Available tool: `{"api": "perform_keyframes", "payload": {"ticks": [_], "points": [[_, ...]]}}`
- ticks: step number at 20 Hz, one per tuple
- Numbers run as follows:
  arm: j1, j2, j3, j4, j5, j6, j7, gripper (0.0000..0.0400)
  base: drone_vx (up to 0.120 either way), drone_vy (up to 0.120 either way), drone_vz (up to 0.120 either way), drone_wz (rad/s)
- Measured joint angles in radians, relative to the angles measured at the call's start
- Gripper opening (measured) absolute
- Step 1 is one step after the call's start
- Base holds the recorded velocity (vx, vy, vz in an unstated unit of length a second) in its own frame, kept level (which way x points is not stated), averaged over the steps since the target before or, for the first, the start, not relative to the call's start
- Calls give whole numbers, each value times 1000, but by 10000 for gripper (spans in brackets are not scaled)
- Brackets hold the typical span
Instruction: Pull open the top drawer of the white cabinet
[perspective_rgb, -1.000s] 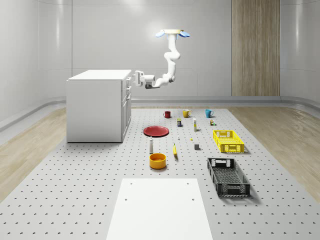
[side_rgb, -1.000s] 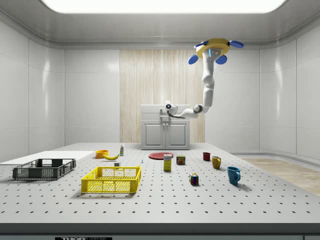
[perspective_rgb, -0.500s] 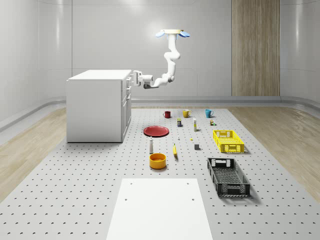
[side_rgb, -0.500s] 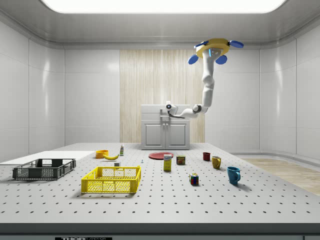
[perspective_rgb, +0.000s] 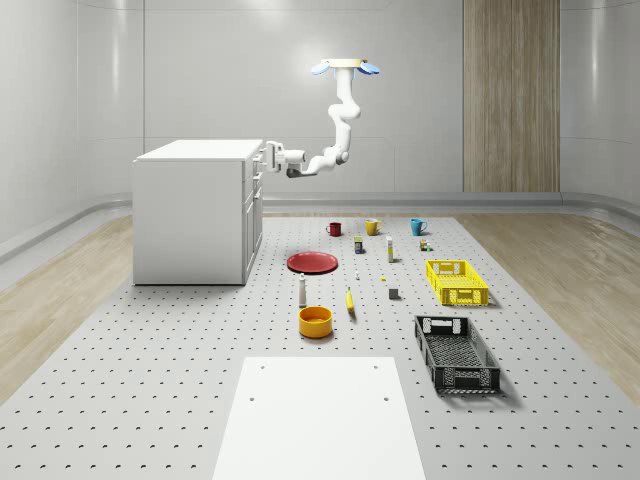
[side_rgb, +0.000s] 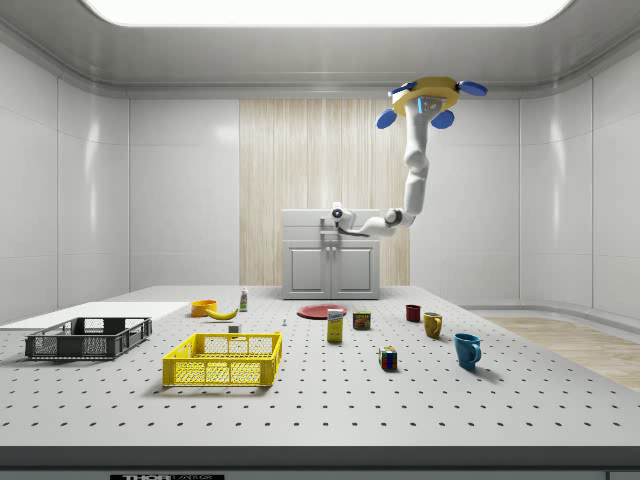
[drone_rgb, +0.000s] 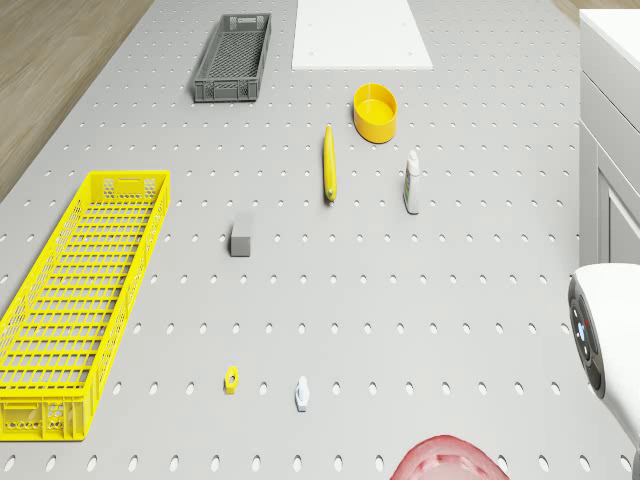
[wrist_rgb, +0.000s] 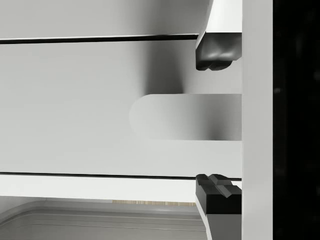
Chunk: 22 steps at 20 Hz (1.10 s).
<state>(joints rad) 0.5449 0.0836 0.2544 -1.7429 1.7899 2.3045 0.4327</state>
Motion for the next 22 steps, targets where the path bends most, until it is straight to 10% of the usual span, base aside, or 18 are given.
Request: {"api": "perform_keyframes", "payload": {"ticks": [22], "points": [[-74,44,39,49,-25,-2,12,305,0,0,0,0]]}}
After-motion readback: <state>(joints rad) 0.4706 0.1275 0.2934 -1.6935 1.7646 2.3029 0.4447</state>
